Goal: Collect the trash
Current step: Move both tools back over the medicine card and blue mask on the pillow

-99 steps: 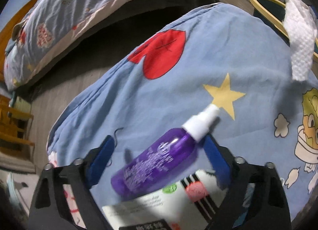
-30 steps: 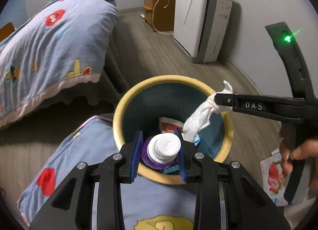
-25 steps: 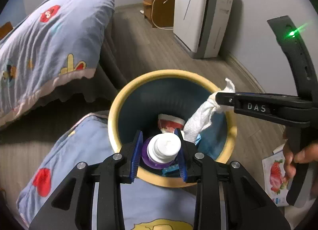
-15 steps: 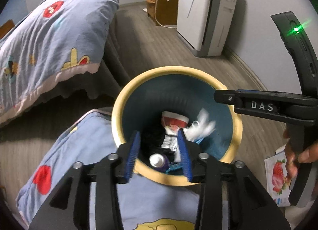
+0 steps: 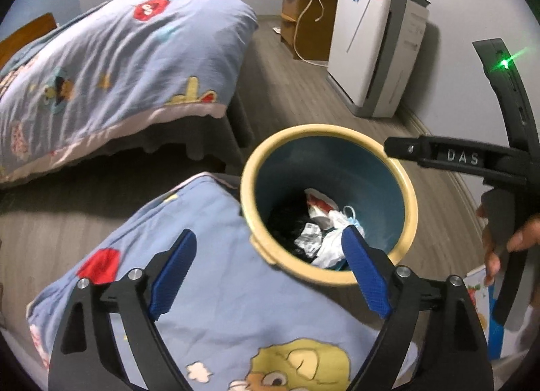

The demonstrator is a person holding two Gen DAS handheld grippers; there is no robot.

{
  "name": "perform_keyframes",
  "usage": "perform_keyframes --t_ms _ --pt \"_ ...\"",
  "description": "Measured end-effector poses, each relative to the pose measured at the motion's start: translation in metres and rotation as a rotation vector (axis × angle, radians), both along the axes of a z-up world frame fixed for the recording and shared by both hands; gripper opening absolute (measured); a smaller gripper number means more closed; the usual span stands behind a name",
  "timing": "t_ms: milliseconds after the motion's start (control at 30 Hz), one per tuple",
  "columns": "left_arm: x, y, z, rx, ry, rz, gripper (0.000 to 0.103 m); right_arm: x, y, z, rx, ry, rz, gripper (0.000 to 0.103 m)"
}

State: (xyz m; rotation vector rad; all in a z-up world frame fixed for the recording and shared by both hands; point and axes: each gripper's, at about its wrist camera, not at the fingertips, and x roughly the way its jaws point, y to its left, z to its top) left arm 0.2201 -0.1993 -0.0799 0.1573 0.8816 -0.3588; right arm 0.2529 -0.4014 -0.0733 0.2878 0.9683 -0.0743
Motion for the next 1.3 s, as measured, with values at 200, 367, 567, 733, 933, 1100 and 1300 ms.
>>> perform_keyframes --t_ms 200,367,567,733,933,1100,1300 --pt "-0.014 0.032 0.015 0.009 -0.013 0.048 0.089 -0.004 0.008 0.015 -0.058 -0.017 0.010 0.097" --pt "-0.033 0.068 0.030 0.010 -0.026 0.116 0.091 -0.013 0.016 0.028 -0.085 -0.037 0.026 0.097" --pt "-0.073 0.116 0.051 0.038 -0.037 0.181 0.094 -0.031 0.039 0.043 -0.063 -0.052 0.055 0.097" --pt "-0.115 0.166 0.067 0.014 -0.044 0.258 0.095 -0.053 0.071 0.056 -0.029 -0.068 0.110 0.097" --pt "-0.156 0.229 0.064 -0.040 -0.025 0.376 0.095 -0.084 0.124 0.056 0.018 -0.049 0.175 0.097" --pt "-0.175 0.272 0.038 -0.080 0.023 0.489 0.096 -0.107 0.165 0.041 0.051 -0.018 0.227 0.097" --pt "-0.186 0.300 0.029 -0.018 0.015 0.497 0.096 -0.132 0.215 0.006 0.127 0.080 0.269 0.097"
